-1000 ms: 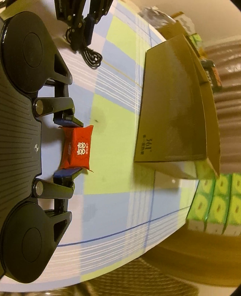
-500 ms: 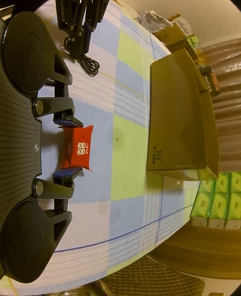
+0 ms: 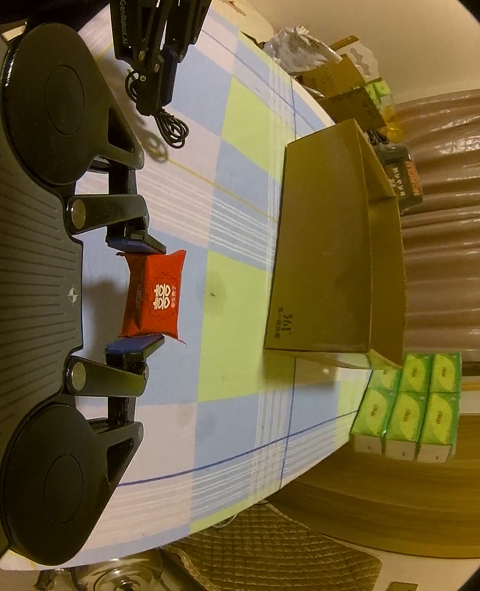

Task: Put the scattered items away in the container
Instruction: 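Lift and carry the cable and candy with both tools over the cardboard box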

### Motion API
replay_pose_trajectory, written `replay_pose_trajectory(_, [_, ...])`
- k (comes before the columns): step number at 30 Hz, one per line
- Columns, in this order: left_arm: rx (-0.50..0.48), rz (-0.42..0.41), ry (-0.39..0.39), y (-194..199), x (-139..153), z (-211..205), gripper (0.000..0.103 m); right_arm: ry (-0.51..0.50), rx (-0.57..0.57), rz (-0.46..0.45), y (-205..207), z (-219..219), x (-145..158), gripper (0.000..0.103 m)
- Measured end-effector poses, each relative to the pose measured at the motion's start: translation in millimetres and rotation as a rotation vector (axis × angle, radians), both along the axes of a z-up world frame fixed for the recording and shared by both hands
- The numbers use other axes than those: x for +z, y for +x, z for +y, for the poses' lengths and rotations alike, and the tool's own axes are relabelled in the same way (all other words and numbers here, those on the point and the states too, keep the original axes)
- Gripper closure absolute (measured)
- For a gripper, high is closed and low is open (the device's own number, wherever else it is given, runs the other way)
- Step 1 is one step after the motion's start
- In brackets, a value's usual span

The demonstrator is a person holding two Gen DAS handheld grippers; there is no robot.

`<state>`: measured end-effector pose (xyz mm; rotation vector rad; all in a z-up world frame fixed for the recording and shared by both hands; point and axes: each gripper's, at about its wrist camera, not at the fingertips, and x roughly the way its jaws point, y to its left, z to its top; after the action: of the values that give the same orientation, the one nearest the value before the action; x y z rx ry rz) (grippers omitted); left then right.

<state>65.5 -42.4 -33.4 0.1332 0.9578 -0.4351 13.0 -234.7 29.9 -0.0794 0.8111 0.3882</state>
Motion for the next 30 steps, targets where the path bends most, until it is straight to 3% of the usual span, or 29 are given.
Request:
replay_pose_trajectory(17, [0.02,-0.04,-0.016,-12,19,10,0.091,0.005,0.0,-0.062,-10,-1,24,0.061])
replay_pose_trajectory(30, [0.016,-0.135,-0.014,22,54,16,0.091,0.006,0.021,-0.157,23,7,57,0.061])
